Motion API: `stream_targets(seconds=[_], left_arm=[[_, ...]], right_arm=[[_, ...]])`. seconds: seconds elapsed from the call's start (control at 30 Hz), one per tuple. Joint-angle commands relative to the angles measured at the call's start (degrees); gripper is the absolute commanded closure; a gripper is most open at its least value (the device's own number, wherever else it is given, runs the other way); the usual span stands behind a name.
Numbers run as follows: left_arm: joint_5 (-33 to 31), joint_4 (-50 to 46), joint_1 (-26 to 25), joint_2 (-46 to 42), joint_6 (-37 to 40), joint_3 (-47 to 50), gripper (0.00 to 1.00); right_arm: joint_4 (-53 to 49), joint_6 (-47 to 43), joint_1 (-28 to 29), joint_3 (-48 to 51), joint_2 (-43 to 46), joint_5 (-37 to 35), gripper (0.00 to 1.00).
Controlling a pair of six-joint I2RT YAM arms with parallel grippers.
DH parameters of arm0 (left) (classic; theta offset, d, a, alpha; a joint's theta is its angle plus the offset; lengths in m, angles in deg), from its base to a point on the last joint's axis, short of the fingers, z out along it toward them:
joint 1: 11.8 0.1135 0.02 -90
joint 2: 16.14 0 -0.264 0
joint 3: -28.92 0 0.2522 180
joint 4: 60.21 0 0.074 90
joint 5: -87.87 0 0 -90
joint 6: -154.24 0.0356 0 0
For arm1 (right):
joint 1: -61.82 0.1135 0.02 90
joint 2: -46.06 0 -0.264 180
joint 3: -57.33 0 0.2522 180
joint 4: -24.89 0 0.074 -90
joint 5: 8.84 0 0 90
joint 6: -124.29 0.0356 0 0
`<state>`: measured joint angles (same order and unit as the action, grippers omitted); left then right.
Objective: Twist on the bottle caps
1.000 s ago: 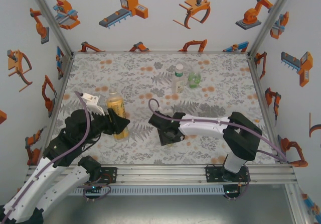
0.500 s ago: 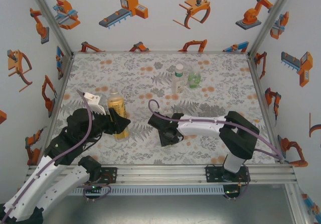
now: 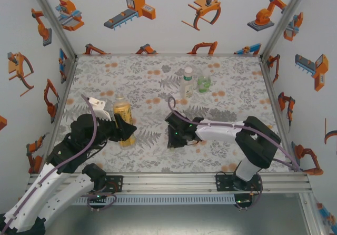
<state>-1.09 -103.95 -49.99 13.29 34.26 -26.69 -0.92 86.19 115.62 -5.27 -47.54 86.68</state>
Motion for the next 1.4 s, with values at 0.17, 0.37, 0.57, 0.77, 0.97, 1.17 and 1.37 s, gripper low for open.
stream_targets(seconds=[0.17, 0.37, 0.57, 0.77, 0.97, 1.17, 1.37], left_arm=[[-0.61, -0.87, 0.14, -0.6, -0.52, -0.45, 0.83], [-0.16, -1.79, 0.14, -0.69, -0.71, -0.34, 0.83], [-0.82, -2.69, 0.14, -2.05, -0.98, -0.04, 0.8], [-1.04, -3.24, 0.14, -2.9, -1.53, 0.71, 0.78], [-1.66, -3.91, 0.22, -3.16, -1.64, 0.79, 0.77], [-2.06, -4.21, 0.21, -3.41, -1.69, 1.14, 0.77], [-1.58, -2.34, 0.17, -2.23, -2.37, 1.63, 0.77]], right_arm=[[15.24, 3.38, -12.3, 9.88, 3.56, 9.42, 0.73], [10.35, 2.88, -17.59, 14.72, 8.62, 7.89, 0.7], [-1.08, -1.57, -18.2, 11.35, 11.31, -0.25, 0.65], [-5.54, -5.67, -17.73, 3.2, 4.69, -2.56, 0.6], [-12.16, -10.05, -13.69, -6.71, -3.59, -5.82, 0.54], [-20.5, -12.37, -8.32, -12.13, -6.03, -11.25, 0.54], [-21.2, -10.45, -5.08, -10.05, -4.18, -12.38, 0.55]])
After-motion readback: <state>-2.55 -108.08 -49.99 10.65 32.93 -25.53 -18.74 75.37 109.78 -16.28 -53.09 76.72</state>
